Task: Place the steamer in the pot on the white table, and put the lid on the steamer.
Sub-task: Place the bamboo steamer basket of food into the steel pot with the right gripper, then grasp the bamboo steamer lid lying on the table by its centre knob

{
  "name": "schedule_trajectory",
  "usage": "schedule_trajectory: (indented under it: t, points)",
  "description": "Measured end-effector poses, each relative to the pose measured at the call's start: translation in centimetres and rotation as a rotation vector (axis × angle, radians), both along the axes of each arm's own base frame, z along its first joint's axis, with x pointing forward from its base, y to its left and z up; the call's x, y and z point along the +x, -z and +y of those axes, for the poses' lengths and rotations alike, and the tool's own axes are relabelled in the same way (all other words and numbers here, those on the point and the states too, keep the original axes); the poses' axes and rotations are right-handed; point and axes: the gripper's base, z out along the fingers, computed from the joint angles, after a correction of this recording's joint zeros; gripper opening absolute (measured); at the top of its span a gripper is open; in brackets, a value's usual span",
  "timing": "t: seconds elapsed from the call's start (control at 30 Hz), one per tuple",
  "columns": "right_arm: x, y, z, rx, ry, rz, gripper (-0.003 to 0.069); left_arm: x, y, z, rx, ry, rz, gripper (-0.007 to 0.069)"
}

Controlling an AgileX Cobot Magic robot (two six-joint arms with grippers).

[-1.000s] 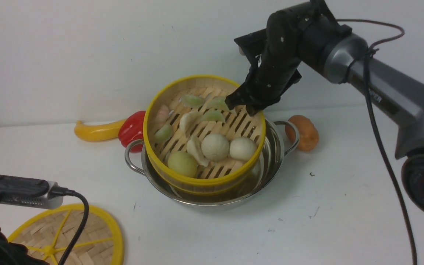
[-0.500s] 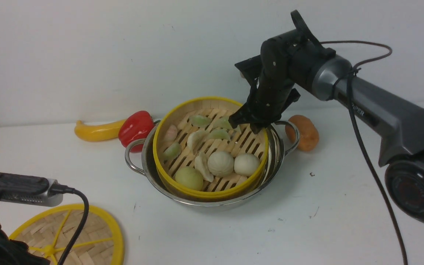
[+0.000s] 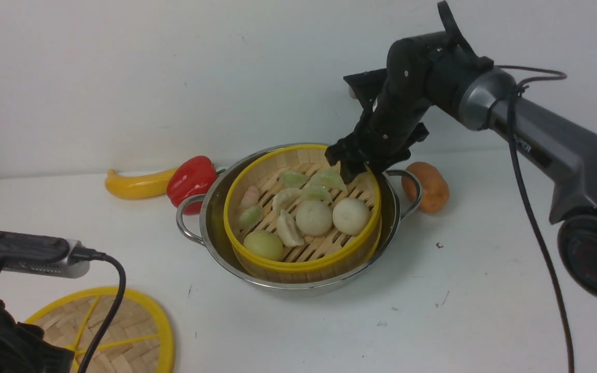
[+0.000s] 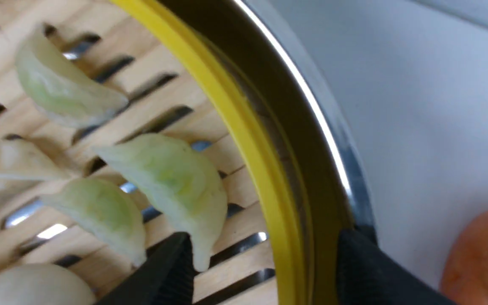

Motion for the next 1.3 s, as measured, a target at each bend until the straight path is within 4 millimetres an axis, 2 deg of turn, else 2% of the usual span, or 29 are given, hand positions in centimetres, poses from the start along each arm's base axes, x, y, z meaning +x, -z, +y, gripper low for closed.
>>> schedule_trajectory:
  t: [0.07, 0.13, 0.17, 0.27, 0.3, 0.33, 0.37, 0.4, 0.47, 0.57, 0.6, 0.7, 0.87, 1.03, 1.3]
  points:
    - [-0.3, -3.3, -0.9, 0.019, 0.003, -0.061, 0.0509, 0.3, -0.1, 0.0, -0.001, 0.002, -0.036, 0.0242]
    - [-0.6, -5.2, -1.5, 0.033, 0.011, -0.094, 0.0517, 0.5, -0.1, 0.0, -0.002, 0.003, -0.053, 0.0242]
    - [-0.8, -7.2, -2.4, 0.049, 0.024, -0.132, 0.0521, 0.8, 0.0, 0.0, -0.002, 0.004, -0.061, 0.0242]
    - [-3.1, -15.4, -5.6, 0.128, 0.068, -0.281, 0.0525, 1.8, 0.9, 0.0, 0.010, 0.010, -0.040, 0.0242]
    - [-3.1, -15.4, -5.5, 0.129, 0.068, -0.282, 0.0525, 2.0, 1.1, 0.0, 0.013, 0.011, -0.034, 0.0242]
    - [-4.5, -18.7, -7.1, 0.158, 0.086, -0.349, 0.0523, 2.5, 1.8, 0.1, 0.022, 0.012, -0.008, 0.0242]
    - [-4.7, -19.1, -7.3, 0.160, 0.088, -0.355, 0.0523, 2.6, 1.9, 0.1, 0.023, 0.011, -0.004, 0.0242]
    - [-6.3, -21.6, -8.7, 0.171, 0.102, -0.405, 0.0521, 3.3, 2.8, 0.2, 0.029, 0.008, 0.023, 0.0242]
    - [-8.6, -23.8, -10.1, 0.168, 0.109, -0.436, 0.0517, 4.2, 4.0, 0.2, 0.028, 0.003, 0.049, 0.0242]
    - [-10.8, -24.8, -11.1, 0.164, 0.116, -0.438, 0.0512, 5.0, 5.1, 0.1, 0.027, 0.003, 0.066, 0.0242]
    - [-12.6, -25.2, -11.8, 0.156, 0.120, -0.426, 0.0509, 5.5, 5.9, 0.1, 0.025, 0.001, 0.086, 0.0242]
    - [-15.2, -25.0, -12.7, 0.137, 0.117, -0.392, 0.0504, 6.0, 6.9, 0.1, 0.025, 0.003, 0.109, 0.0242]
    - [-18.3, -24.2, -13.5, 0.115, 0.108, -0.351, 0.0503, 6.3, 7.4, 0.3, 0.024, -0.005, 0.112, 0.0242]
    - [-19.8, -23.8, -14.0, 0.102, 0.098, -0.335, 0.0503, 6.3, 7.3, 1.6, 0.025, -0.053, 0.101, 0.0242]
    - [-20.0, -23.7, -14.0, 0.099, 0.095, -0.334, 0.0502, 6.4, 7.3, 2.3, 0.012, -0.094, 0.085, 0.0242]
